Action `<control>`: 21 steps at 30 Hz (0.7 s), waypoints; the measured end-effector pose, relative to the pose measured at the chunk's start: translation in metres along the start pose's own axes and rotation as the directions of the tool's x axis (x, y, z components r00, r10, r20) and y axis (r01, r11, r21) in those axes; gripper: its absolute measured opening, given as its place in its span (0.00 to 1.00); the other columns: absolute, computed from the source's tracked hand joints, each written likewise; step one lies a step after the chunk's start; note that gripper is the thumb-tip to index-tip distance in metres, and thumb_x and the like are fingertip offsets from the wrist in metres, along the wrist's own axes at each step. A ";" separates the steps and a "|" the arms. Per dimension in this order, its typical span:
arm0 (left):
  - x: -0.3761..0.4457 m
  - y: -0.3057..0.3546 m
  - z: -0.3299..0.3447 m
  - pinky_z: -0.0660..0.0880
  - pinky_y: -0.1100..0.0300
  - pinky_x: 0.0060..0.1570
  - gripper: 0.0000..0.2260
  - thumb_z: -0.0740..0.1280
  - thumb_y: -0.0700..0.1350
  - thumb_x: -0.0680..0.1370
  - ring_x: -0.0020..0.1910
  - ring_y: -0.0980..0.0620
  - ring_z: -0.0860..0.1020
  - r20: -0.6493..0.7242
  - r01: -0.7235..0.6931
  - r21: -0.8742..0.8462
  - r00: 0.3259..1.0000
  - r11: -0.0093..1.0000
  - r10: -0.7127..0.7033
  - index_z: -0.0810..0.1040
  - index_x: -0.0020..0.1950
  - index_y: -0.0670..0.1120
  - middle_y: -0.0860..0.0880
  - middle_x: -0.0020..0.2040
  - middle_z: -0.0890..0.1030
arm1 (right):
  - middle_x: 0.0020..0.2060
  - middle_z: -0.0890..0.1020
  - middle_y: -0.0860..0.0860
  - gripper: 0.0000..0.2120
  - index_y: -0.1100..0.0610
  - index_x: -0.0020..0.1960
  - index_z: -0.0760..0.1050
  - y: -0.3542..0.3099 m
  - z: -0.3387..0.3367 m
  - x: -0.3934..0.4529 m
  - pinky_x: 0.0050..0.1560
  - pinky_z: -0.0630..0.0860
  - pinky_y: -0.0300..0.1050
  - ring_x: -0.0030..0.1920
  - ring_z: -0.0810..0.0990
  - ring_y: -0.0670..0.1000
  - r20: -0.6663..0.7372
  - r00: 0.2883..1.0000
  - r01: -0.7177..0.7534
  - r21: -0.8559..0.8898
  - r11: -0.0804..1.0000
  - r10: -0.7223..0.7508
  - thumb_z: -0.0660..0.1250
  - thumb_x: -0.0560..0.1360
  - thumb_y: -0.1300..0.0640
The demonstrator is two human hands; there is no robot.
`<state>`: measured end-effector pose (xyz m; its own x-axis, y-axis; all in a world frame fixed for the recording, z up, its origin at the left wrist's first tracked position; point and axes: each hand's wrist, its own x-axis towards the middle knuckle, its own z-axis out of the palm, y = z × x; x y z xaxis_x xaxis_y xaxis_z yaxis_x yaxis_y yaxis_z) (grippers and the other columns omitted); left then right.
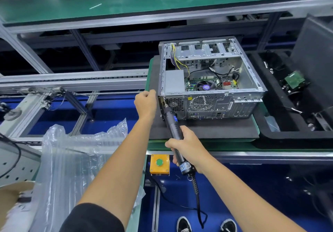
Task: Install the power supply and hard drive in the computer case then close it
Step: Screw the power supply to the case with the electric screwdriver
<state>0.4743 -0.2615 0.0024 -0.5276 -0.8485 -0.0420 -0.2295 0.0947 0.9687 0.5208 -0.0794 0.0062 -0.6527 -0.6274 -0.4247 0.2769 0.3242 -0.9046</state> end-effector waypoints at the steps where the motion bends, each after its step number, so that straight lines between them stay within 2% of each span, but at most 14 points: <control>1: -0.004 -0.002 0.000 0.66 0.60 0.31 0.13 0.64 0.42 0.71 0.29 0.48 0.68 0.012 0.029 -0.016 1.000 0.999 -0.028 0.72 0.29 0.36 0.45 0.26 0.72 | 0.40 0.74 0.58 0.16 0.60 0.57 0.68 0.000 0.000 0.000 0.34 0.77 0.50 0.25 0.76 0.53 -0.001 1.000 0.001 0.002 1.000 -0.001 0.70 0.72 0.59; 4: -0.015 -0.001 0.001 0.68 0.65 0.25 0.13 0.66 0.42 0.72 0.23 0.52 0.70 0.101 0.080 -0.042 0.992 0.996 -0.075 0.79 0.30 0.38 0.47 0.23 0.76 | 0.40 0.74 0.57 0.16 0.59 0.57 0.69 0.000 0.000 0.001 0.33 0.77 0.49 0.25 0.76 0.53 0.002 1.000 -0.001 0.008 1.000 0.001 0.70 0.72 0.59; 8: -0.021 -0.001 0.003 0.67 0.62 0.28 0.12 0.68 0.39 0.71 0.28 0.49 0.68 0.138 0.052 -0.047 0.989 0.998 -0.045 0.78 0.35 0.30 0.43 0.29 0.74 | 0.40 0.74 0.57 0.15 0.58 0.56 0.69 0.000 0.001 0.001 0.31 0.77 0.47 0.25 0.76 0.53 0.003 1.000 -0.004 0.011 1.000 0.004 0.70 0.72 0.59; 11: -0.023 -0.003 0.002 0.66 0.65 0.25 0.10 0.68 0.38 0.72 0.28 0.51 0.67 0.144 0.072 -0.086 0.988 0.994 -0.059 0.80 0.38 0.30 0.44 0.30 0.74 | 0.41 0.74 0.58 0.15 0.59 0.55 0.68 -0.001 0.002 0.001 0.30 0.77 0.46 0.24 0.75 0.52 0.001 1.000 -0.004 0.012 1.000 0.003 0.70 0.73 0.59; 15: -0.027 -0.006 0.004 0.66 0.64 0.27 0.07 0.67 0.39 0.71 0.28 0.54 0.67 0.169 0.122 -0.126 0.981 0.984 -0.100 0.80 0.35 0.38 0.47 0.29 0.74 | 0.41 0.74 0.58 0.15 0.58 0.55 0.69 0.001 0.001 -0.001 0.31 0.77 0.48 0.24 0.75 0.52 0.006 1.000 -0.007 0.020 1.000 0.007 0.70 0.73 0.59; 21: -0.032 -0.014 0.007 0.68 0.57 0.38 0.10 0.67 0.40 0.72 0.35 0.50 0.71 0.160 0.165 -0.205 0.978 0.965 -0.133 0.79 0.30 0.45 0.46 0.32 0.78 | 0.39 0.75 0.57 0.15 0.56 0.56 0.69 0.007 0.001 -0.005 0.30 0.76 0.47 0.24 0.75 0.52 0.010 1.000 0.006 0.017 1.000 -0.006 0.70 0.72 0.59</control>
<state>0.4887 -0.2319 -0.0117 -0.6161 -0.7593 -0.2094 -0.1409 -0.1553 0.9778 0.5265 -0.0744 0.0016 -0.6469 -0.6368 -0.4195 0.2846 0.3088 -0.9076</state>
